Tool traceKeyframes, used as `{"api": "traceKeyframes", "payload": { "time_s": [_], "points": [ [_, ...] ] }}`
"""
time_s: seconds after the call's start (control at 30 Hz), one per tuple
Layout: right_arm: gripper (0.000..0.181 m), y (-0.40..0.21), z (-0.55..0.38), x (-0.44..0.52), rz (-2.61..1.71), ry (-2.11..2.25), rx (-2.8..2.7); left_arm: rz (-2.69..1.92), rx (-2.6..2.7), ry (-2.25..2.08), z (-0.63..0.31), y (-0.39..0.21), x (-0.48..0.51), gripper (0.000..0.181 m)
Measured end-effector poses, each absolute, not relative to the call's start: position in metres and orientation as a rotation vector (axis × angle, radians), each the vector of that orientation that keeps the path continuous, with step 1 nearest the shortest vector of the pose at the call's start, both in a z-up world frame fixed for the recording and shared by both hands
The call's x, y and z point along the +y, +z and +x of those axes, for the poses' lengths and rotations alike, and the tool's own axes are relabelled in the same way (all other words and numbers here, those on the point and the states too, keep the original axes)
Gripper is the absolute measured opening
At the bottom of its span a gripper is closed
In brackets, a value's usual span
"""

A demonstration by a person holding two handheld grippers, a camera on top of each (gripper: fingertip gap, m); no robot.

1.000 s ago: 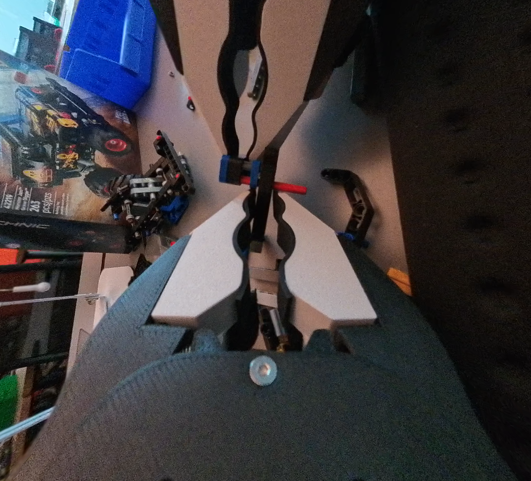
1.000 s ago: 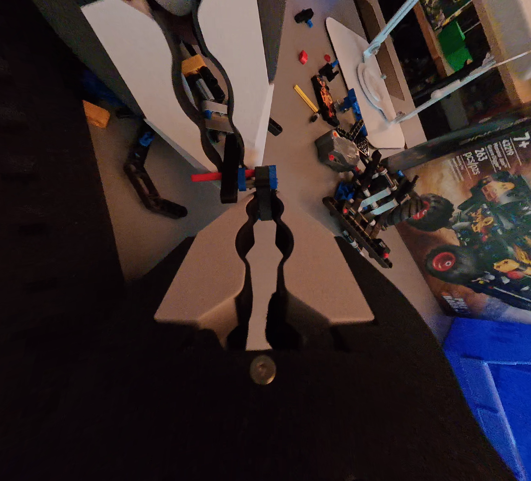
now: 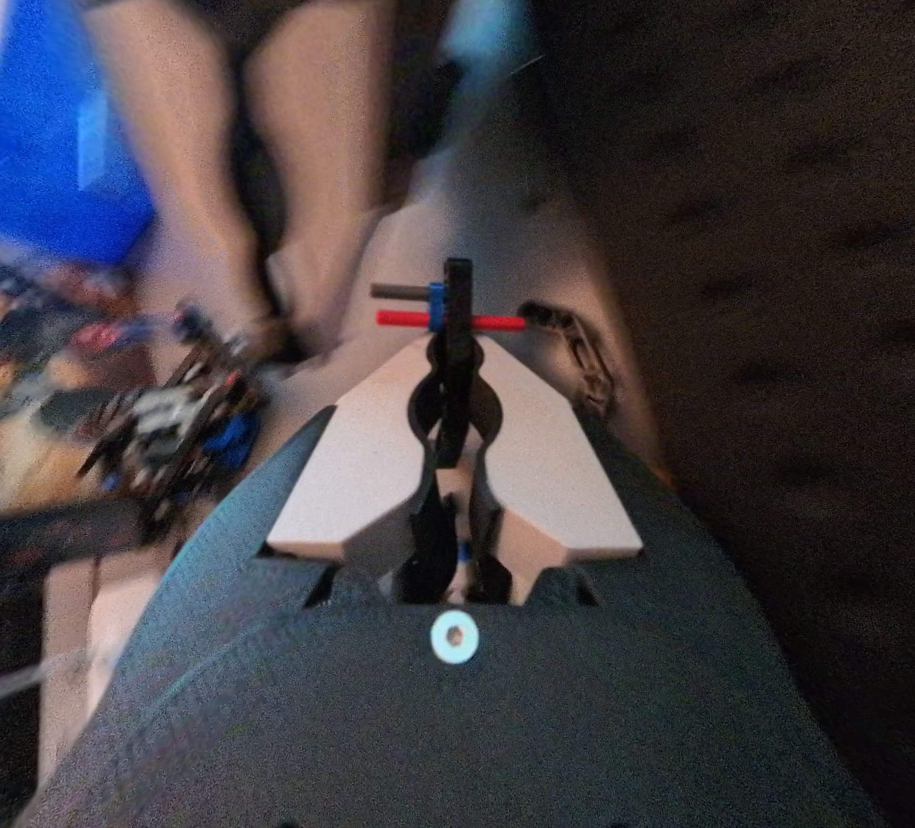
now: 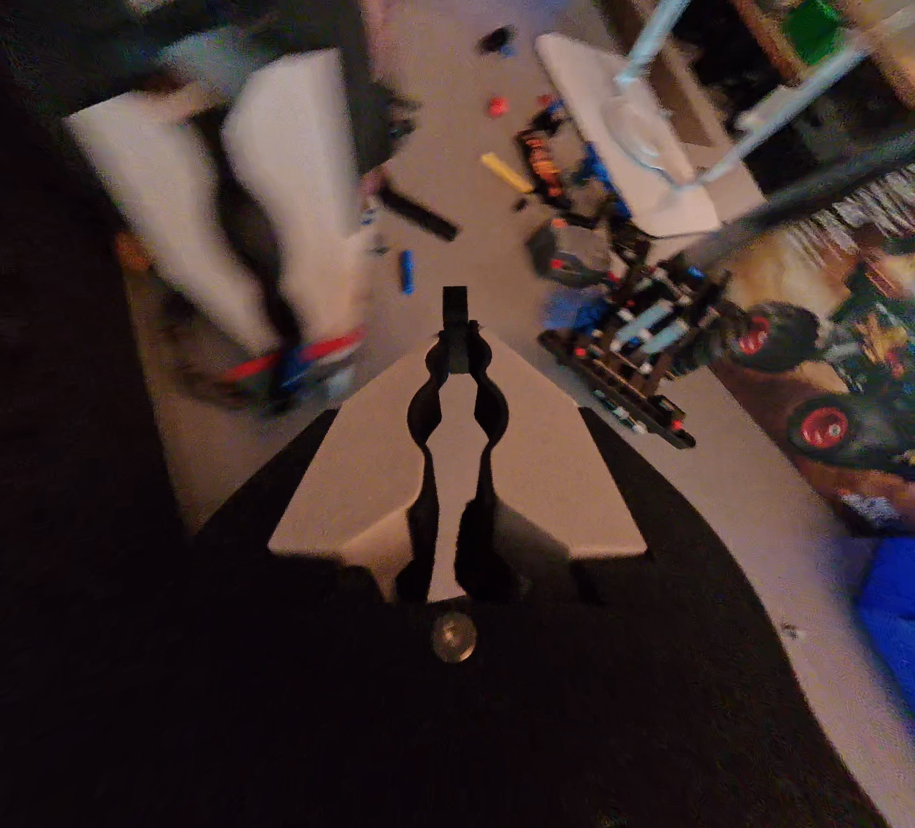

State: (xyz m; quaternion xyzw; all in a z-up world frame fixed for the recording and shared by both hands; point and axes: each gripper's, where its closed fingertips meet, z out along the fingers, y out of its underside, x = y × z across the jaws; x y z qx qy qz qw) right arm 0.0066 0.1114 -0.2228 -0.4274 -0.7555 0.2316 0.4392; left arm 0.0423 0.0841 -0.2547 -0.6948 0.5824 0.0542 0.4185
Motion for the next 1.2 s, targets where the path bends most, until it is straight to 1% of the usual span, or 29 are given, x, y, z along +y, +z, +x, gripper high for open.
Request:
{"api": "traceKeyframes", "payload": {
  "time_s": [0.03, 0.07, 0.13, 0.17, 0.23, 0.33, 0.47, 0.5, 0.57, 0.6, 0.63, 0.67, 0.83, 0.93, 1.0, 1.07, 1.1, 1.2],
  "points": [
    [0.005, -0.205, 0.001, 0.119, -1.167, 0.746, -1.763, -1.654, 1.533, 0.149, 0.068, -0.259, 0.075, 0.0],
    [0.005, -0.195, -0.005, 0.124, -1.252, 0.907, -1.7, -1.607, 1.562, 0.271, 0.079, -0.256, 0.08, 0.002],
    [0.005, -0.237, -0.008, 0.111, -1.273, 0.804, -1.942, -1.696, 1.501, 0.239, 0.065, -0.258, 0.095, 0.003],
    [0.005, -0.242, -0.009, 0.107, -1.236, 0.738, -1.972, -1.711, 1.487, 0.219, 0.058, -0.258, 0.096, 0.002],
    [0.005, -0.23, -0.011, 0.115, -1.243, 0.793, -1.903, -1.72, 1.478, 0.228, 0.055, -0.257, 0.096, 0.002],
    [0.006, -0.239, -0.001, 0.134, -1.303, 0.745, -1.899, -1.689, 1.481, 0.23, 0.052, -0.251, 0.095, 0.003],
    [0.006, -0.232, 0.005, 0.131, -1.27, 0.775, -1.88, -1.708, 1.471, 0.234, 0.039, -0.25, 0.093, 0.004],
    [0.008, -0.235, 0.006, 0.133, -1.272, 0.741, -1.889, -1.716, 1.452, 0.229, 0.035, -0.246, 0.094, 0.007],
    [0.019, -0.248, 0.007, 0.135, -1.256, 0.618, -1.949, -1.762, 1.396, 0.196, 0.026, -0.242, 0.096, 0.021],
    [0.018, -0.253, 0.007, 0.136, -1.242, 0.56, -1.969, -1.783, 1.381, 0.182, 0.023, -0.243, 0.096, 0.024],
    [0.024, -0.251, 0.006, 0.137, -1.226, 0.531, -1.963, -1.782, 1.378, 0.206, 0.019, -0.242, 0.097, 0.018],
    [0.024, -0.247, 0.005, 0.138, -1.219, 0.534, -1.941, -1.779, 1.386, 0.236, 0.016, -0.242, 0.098, 0.013],
    [0.021, -0.213, 0.011, 0.128, -1.203, 0.811, -1.817, -1.792, 1.339, 0.259, 0.005, -0.241, 0.105, 0.01],
    [0.028, -0.215, 0.015, 0.118, -1.185, 0.867, -1.855, -1.788, 1.324, 0.273, 0.003, -0.24, 0.108, 0.01],
    [0.039, -0.222, 0.014, 0.109, -1.178, 0.886, -1.91, -1.746, 1.343, 0.314, 0.004, -0.237, 0.108, 0.009],
    [0.051, -0.239, 0.014, 0.109, -1.204, 0.815, -1.984, -1.668, 1.352, 0.395, 0.006, -0.227, 0.11, 0.009],
    [0.053, -0.242, 0.015, 0.104, -1.207, 0.832, -2.016, -1.64, 1.362, 0.435, 0.007, -0.225, 0.11, 0.009],
    [0.053, -0.226, 0.012, 0.097, -1.18, 0.948, -1.949, -1.571, 1.39, 0.494, 0.014, -0.224, 0.112, 0.008]
  ]
}}
